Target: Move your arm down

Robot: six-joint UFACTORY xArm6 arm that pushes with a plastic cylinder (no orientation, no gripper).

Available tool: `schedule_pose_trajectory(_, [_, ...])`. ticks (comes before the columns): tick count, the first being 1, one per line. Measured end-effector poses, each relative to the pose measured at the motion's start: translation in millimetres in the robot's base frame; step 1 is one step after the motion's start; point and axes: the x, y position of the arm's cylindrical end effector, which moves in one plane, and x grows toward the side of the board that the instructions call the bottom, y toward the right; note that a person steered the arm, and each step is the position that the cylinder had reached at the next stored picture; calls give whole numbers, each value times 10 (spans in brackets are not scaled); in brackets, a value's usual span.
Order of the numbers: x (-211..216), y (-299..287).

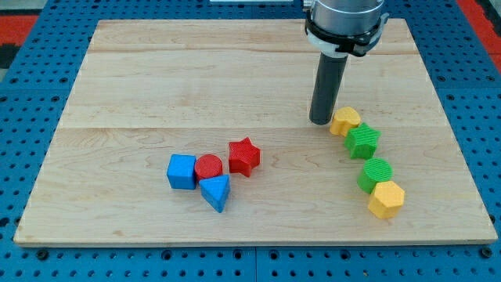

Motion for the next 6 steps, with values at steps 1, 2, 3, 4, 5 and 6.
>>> schedule_pose_trajectory(1, [4,-13])
schedule_pose_trajectory(2, [4,-13])
schedule_pose_trajectory(3, [17,-13])
schedule_pose_trajectory(4, [20,-12])
schedule_pose_trajectory(5, [86,-55])
schedule_pose_trajectory(6, [559,-371])
